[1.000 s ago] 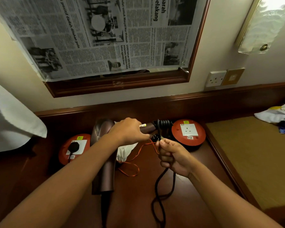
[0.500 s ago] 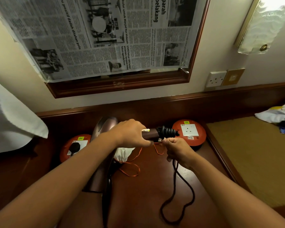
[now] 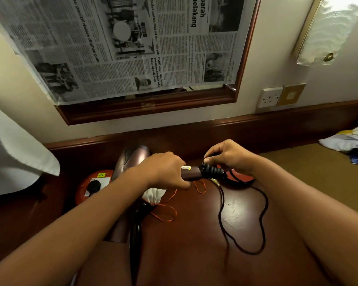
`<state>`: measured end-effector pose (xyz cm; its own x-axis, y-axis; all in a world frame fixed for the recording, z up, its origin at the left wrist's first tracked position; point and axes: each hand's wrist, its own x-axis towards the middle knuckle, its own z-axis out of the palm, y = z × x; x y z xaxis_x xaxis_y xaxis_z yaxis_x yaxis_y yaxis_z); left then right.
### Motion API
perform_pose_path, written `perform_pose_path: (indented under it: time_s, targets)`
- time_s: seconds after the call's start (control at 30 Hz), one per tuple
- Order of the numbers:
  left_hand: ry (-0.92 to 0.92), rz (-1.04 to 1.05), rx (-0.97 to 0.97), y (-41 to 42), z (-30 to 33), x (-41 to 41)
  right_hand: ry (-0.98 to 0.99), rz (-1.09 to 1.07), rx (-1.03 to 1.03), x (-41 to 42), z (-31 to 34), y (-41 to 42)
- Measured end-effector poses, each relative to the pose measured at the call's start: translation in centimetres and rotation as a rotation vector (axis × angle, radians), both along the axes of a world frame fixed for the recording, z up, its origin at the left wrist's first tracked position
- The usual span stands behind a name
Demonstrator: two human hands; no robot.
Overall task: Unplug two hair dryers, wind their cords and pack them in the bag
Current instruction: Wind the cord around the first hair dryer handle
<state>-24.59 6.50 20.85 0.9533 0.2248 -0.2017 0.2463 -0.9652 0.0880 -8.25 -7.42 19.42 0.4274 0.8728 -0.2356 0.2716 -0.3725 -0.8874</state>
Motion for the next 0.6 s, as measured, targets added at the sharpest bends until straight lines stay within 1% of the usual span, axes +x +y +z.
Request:
perform_pose_path:
  time_s: [0.13,0.27,0.5,0.6]
  targets:
    - [0.013,-0.008,0.053,-0.1,-0.3,0.4,-0.209,0.08,-0.022,-0.3,2.3,0.6]
    - [0.046,0.009,0.072,-0.1,-0.9,0.8,-0.429,0.123,-0.04,-0.5,2.7,0.9]
    - [0.07,0.089,0.044,-0.1,-2.0,1.8,-0.669,0.071,-0.061,-2.4,1.9,0.1]
    - [0.065,0.114,0.064,0.4,-2.7,1.8,-0.721,0.085,-0.105,-3.5,1.0,-0.5]
